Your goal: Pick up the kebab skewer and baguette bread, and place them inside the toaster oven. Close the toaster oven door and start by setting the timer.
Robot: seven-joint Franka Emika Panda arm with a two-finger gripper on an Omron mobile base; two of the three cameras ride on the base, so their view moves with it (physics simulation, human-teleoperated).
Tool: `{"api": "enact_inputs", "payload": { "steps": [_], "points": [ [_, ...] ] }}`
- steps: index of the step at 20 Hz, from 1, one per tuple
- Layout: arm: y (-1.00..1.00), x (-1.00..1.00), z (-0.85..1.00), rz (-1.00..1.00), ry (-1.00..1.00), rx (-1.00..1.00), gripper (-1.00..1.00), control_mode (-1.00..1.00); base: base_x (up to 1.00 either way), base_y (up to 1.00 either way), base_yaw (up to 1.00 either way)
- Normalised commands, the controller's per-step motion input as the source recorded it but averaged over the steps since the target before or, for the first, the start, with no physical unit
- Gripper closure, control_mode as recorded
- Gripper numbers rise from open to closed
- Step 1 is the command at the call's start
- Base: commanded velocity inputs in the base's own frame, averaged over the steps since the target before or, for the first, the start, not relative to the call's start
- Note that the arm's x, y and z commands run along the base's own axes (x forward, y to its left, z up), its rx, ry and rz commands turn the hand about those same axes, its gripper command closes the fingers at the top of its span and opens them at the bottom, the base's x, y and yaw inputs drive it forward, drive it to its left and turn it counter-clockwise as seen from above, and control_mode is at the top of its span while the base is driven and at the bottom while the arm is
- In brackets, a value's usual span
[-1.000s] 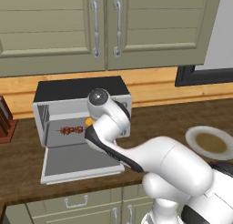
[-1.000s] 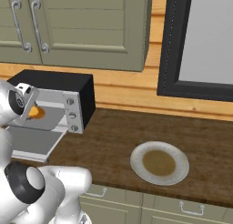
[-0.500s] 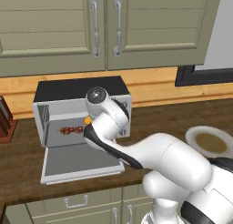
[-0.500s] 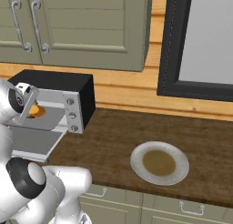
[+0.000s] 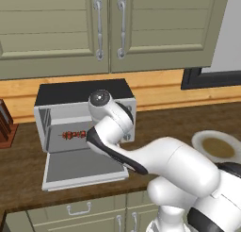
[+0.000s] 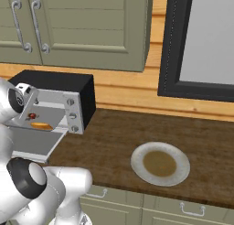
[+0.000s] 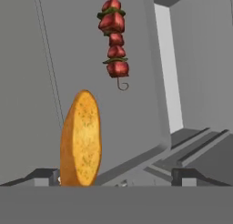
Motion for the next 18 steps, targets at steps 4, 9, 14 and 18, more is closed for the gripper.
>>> {"api": "enact_inputs", "payload": {
  "steps": [4, 9, 14, 18],
  "points": [
    [0.00, -0.44, 0.00, 0.00, 0.01, 0.00, -1.00, -1.00, 0.00, 0.00, 0.00],
    [0.00, -0.71, 0.00, -0.04, 0.04, 0.02, -1.00, -1.00, 0.00, 0.00, 0.00],
    [0.00, -0.30, 0.00, -0.34, 0.03, 0.12, -1.00, -1.00, 0.00, 0.00, 0.00],
    [0.03, -0.03, 0.00, -0.58, 0.00, 0.25, -1.00, -1.00, 0.00, 0.00, 0.00]
  ]
}}
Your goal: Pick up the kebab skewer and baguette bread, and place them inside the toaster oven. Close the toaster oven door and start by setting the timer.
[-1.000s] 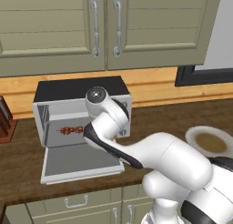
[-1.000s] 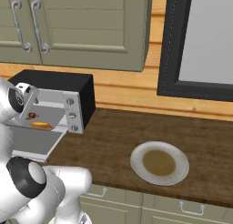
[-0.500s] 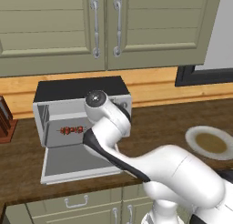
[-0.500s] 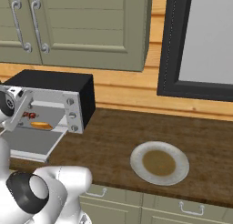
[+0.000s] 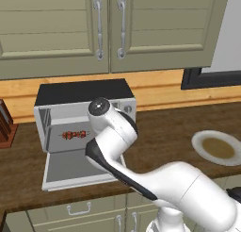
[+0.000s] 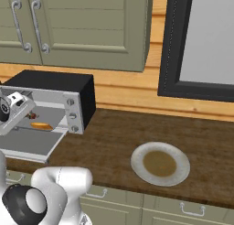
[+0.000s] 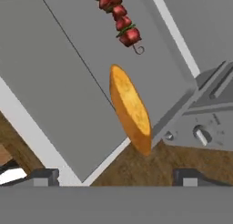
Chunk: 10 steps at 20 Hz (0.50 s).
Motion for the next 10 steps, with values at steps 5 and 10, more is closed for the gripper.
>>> {"api": "enact_inputs", "payload": {
  "steps": [5, 10],
  "points": [
    [0.06, -0.27, -0.01, -0.60, 0.00, 0.34, -1.00, -1.00, 0.00, 0.00, 0.00],
    [0.00, -0.10, 0.00, -0.58, -0.03, 0.44, -1.00, -1.00, 0.00, 0.00, 0.00]
  ]
}}
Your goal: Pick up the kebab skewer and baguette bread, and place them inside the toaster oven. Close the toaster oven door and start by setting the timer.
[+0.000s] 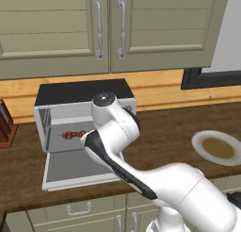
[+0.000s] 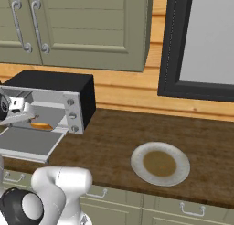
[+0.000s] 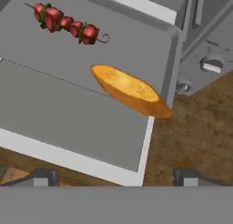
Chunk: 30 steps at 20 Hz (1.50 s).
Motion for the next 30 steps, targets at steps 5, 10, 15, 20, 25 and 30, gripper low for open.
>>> {"api": "enact_inputs", "payload": {
  "steps": [5, 10, 15, 20, 25, 30],
  "points": [
    [0.01, -0.16, -0.04, -0.51, -0.23, 0.34, -1.00, -1.00, 0.00, 0.00, 0.00],
    [0.00, -0.15, -0.12, -0.28, -0.25, 0.11, -1.00, -1.00, 0.00, 0.00, 0.00],
    [0.00, 0.00, 0.00, -0.02, -0.02, 0.00, -1.00, -1.00, 0.00, 0.00, 0.00],
    [-0.02, -0.08, -0.38, 0.00, -0.08, 0.00, -1.00, -1.00, 0.00, 0.00, 0.00],
    [0.01, 0.00, -0.28, 0.02, -0.14, -0.03, -1.00, -1.00, 0.00, 0.00, 0.00],
    [0.00, 0.00, -0.08, 0.02, -0.04, -0.01, -1.00, -1.00, 0.00, 0.00, 0.00]
  ]
}}
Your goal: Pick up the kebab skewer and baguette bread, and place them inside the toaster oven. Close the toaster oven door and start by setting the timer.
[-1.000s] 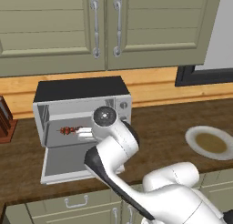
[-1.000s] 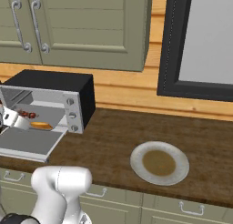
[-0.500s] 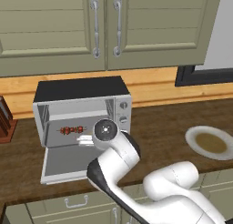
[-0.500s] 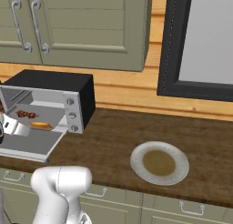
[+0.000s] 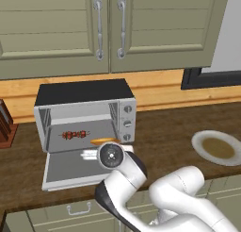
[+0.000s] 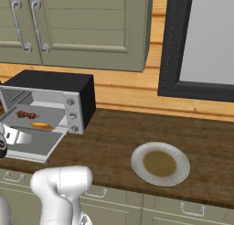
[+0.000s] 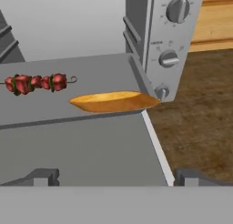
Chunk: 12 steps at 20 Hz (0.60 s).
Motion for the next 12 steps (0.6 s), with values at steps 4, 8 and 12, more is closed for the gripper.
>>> {"api": "enact_inputs", "payload": {
  "steps": [4, 8, 12],
  "points": [
    [0.05, 0.06, 0.00, 0.00, 0.00, -0.01, -1.00, -1.00, 0.00, 0.00, 0.00],
    [0.21, 0.11, -0.02, 0.00, 0.00, -0.04, -1.00, -1.00, 0.00, 0.00, 0.00],
    [0.38, 0.12, 0.00, 0.00, 0.00, -0.03, -1.00, -1.00, 0.00, 0.00, 0.00]
  ]
}}
